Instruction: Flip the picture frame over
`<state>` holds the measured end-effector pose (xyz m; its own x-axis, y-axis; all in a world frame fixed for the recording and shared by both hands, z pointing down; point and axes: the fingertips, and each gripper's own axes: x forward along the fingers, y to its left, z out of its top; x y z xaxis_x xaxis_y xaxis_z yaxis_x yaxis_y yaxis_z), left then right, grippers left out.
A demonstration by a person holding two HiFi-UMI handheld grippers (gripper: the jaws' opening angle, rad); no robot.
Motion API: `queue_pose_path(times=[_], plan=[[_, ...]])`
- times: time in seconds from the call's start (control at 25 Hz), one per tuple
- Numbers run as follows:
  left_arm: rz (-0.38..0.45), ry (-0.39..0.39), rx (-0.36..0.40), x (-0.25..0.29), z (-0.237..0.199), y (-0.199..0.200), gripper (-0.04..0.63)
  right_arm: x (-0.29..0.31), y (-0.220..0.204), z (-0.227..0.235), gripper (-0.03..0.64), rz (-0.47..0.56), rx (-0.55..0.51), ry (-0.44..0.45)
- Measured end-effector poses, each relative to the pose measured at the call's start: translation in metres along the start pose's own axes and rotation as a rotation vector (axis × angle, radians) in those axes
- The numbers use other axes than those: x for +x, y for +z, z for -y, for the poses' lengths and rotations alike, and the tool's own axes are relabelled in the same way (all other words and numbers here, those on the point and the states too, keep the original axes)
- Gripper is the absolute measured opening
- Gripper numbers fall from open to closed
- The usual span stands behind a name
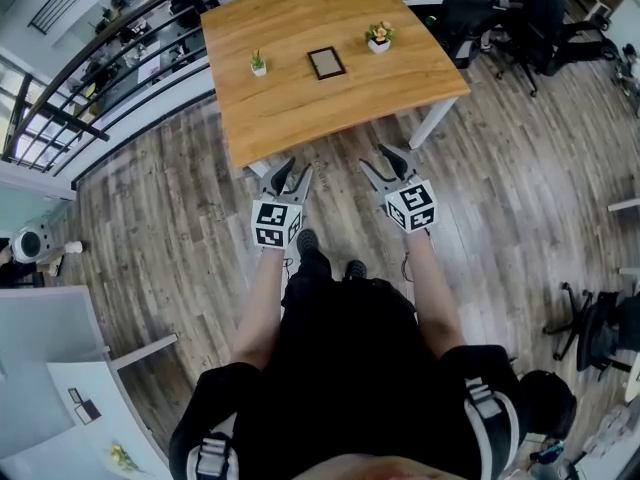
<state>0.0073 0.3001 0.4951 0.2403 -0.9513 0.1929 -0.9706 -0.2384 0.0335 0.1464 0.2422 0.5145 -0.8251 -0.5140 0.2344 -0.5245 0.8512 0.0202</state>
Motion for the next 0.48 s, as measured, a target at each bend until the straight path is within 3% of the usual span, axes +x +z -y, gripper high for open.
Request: queue_pose_path(times=[0.48], plan=[[-0.012, -0.028, -0.003, 0.022, -0.042, 0.003, 0.187, 0.043, 0.005, 0.006, 0.27, -0.009, 0.026, -0.017]])
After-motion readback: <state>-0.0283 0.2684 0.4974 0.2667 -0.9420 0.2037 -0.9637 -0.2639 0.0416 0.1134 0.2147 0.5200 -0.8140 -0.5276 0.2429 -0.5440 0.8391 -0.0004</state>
